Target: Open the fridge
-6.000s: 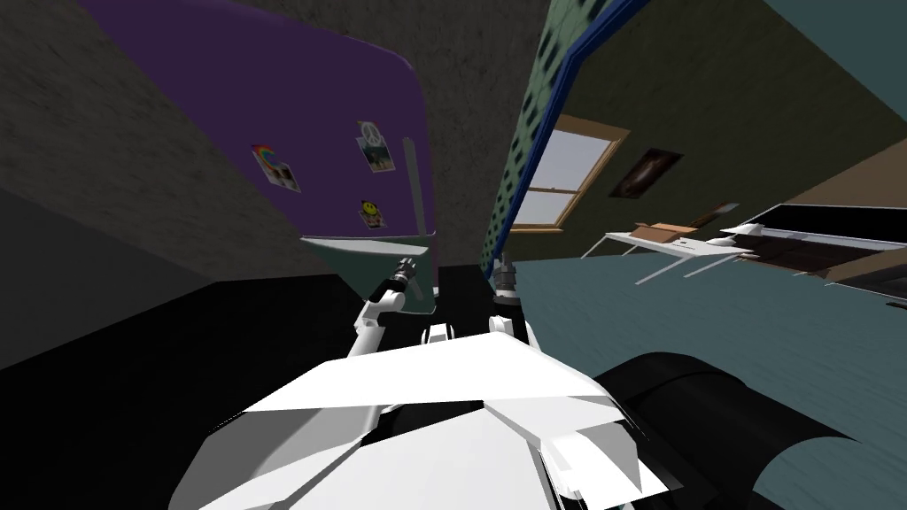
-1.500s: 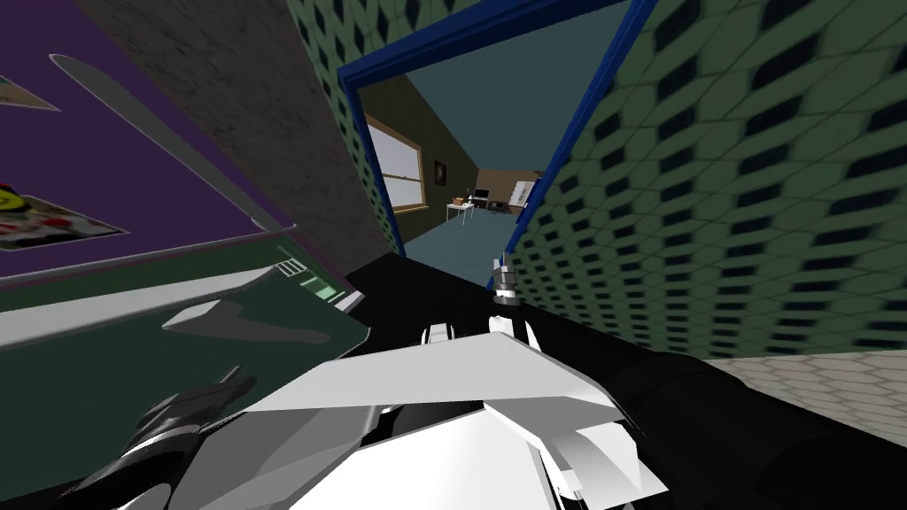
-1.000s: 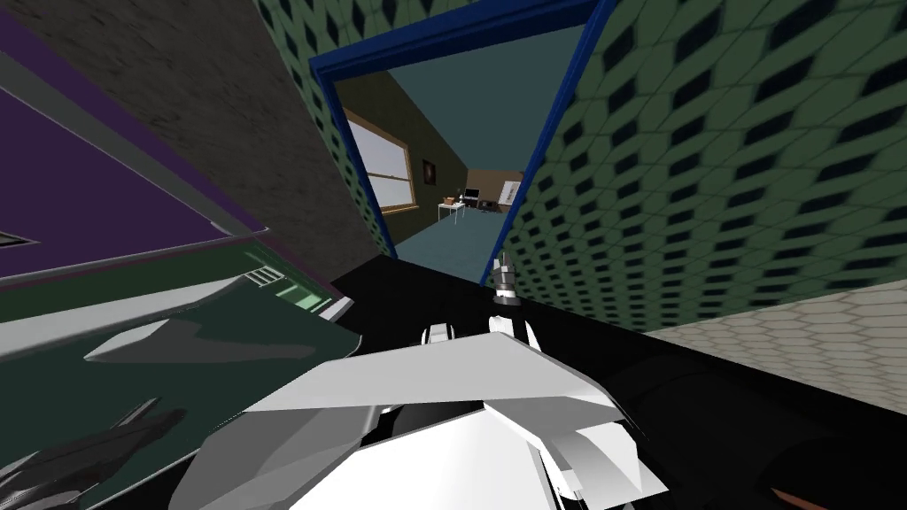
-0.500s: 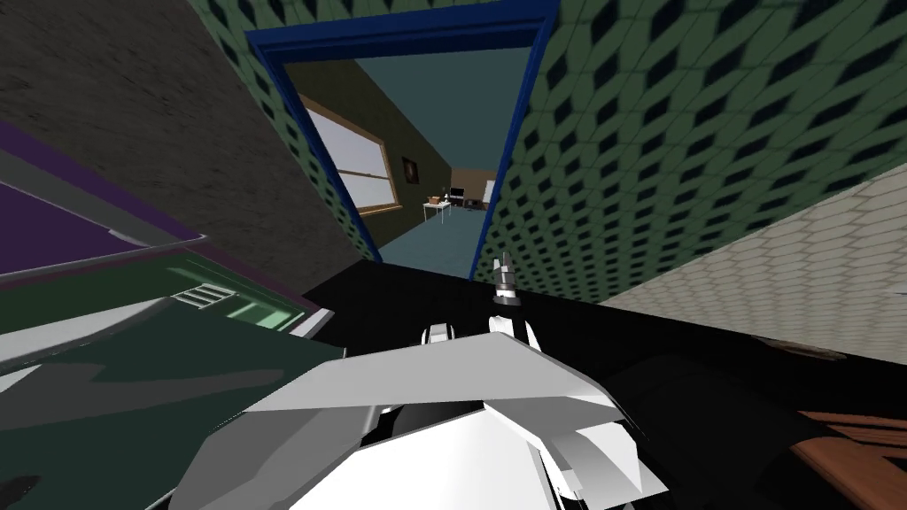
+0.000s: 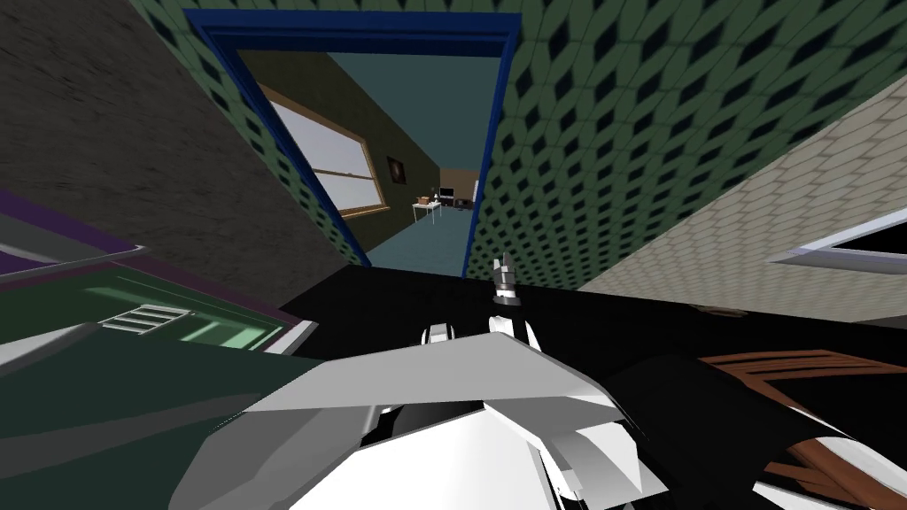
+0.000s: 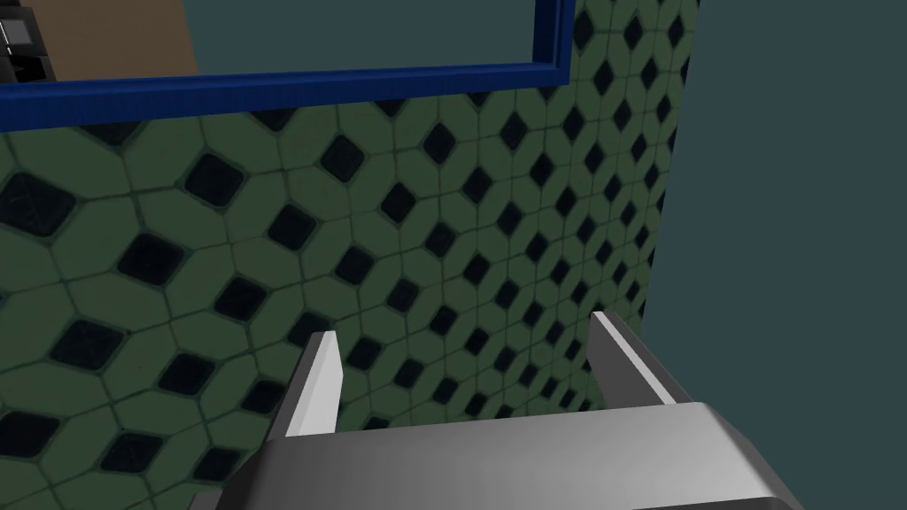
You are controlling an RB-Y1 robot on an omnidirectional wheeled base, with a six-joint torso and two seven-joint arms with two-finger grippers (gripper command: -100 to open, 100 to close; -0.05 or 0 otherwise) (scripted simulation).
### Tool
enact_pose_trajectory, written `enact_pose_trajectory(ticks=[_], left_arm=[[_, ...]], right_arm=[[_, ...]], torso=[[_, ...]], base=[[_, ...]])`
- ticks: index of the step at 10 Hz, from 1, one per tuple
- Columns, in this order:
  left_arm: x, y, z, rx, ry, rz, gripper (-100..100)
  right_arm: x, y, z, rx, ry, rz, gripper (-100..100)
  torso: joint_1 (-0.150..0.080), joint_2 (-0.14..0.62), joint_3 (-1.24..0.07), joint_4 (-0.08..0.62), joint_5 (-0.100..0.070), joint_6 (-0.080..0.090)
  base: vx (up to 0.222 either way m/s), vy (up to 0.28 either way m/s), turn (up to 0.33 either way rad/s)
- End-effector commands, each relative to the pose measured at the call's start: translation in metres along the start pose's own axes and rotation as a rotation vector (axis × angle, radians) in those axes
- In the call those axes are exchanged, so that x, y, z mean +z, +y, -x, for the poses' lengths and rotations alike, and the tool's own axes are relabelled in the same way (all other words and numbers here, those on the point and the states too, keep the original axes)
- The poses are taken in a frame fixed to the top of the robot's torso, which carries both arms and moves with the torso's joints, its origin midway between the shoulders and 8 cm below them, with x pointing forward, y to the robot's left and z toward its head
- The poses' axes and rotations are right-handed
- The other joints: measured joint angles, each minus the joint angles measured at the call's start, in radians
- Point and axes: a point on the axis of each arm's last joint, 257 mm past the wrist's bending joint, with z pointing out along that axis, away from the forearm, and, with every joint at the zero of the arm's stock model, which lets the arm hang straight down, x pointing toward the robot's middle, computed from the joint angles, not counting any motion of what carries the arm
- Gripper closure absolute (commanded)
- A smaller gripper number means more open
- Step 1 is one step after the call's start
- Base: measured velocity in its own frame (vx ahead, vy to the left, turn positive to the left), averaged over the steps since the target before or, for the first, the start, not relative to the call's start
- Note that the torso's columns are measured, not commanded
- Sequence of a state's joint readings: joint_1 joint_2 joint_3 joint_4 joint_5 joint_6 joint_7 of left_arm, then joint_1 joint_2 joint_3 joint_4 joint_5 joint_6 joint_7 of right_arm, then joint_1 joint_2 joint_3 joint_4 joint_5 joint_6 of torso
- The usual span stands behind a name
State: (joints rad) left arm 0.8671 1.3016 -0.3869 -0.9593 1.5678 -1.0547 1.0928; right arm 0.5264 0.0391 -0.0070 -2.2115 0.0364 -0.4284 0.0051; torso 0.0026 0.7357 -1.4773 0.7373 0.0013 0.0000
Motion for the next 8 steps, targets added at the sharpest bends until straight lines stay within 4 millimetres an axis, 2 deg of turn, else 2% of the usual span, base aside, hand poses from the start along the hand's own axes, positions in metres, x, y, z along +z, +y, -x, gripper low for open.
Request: enact_pose_trajectory(ticks=[1,3,5,6,7,8], left_arm=[[-0.002,-0.006,0.007,-0.04,-0.026,-0.026,-100],[-0.004,-0.011,0.013,-0.073,-0.047,-0.048,-100],[-0.003,-0.009,0.012,-0.064,-0.041,-0.042,-100],[-0.003,-0.009,0.011,-0.064,-0.041,-0.042,100],[-0.001,-0.004,0.001,-0.059,-0.009,-0.019,100],[-0.001,-0.004,0.001,-0.059,-0.009,-0.019,100]], right_arm=[[0.0,0.0,0.0,0.0,0.0,0.0,0],[0.0,0.0,0.0,0.0,0.0,0.0,0],[0.0,0.0,0.0,0.0,0.0,0.0,0],[0.0,0.0,0.0,0.0,0.0,0.0,0],[0.0,0.0,0.0,0.0,0.0,0.0,0],[0.0,0.0,0.0,0.0,0.0,0.001,0]], torso=[[-0.001,-0.001,-0.001,0.0,-0.001,0.0],[-0.004,-0.002,-0.001,-0.001,-0.002,0.0],[-0.004,0.007,0.004,0.002,-0.002,0.0],[-0.003,0.009,0.006,0.003,-0.001,0.0],[-0.003,0.007,0.005,0.002,-0.001,0.0],[-0.004,0.012,0.008,0.003,0.003,0.001]], base=[[0.144,0.035,0.034],[0.164,0.014,0.023],[0.046,0.001,0.0],[0.011,0.0,-0.002],[-0.178,-0.027,-0.01],[-0.209,-0.019,-0.039]])
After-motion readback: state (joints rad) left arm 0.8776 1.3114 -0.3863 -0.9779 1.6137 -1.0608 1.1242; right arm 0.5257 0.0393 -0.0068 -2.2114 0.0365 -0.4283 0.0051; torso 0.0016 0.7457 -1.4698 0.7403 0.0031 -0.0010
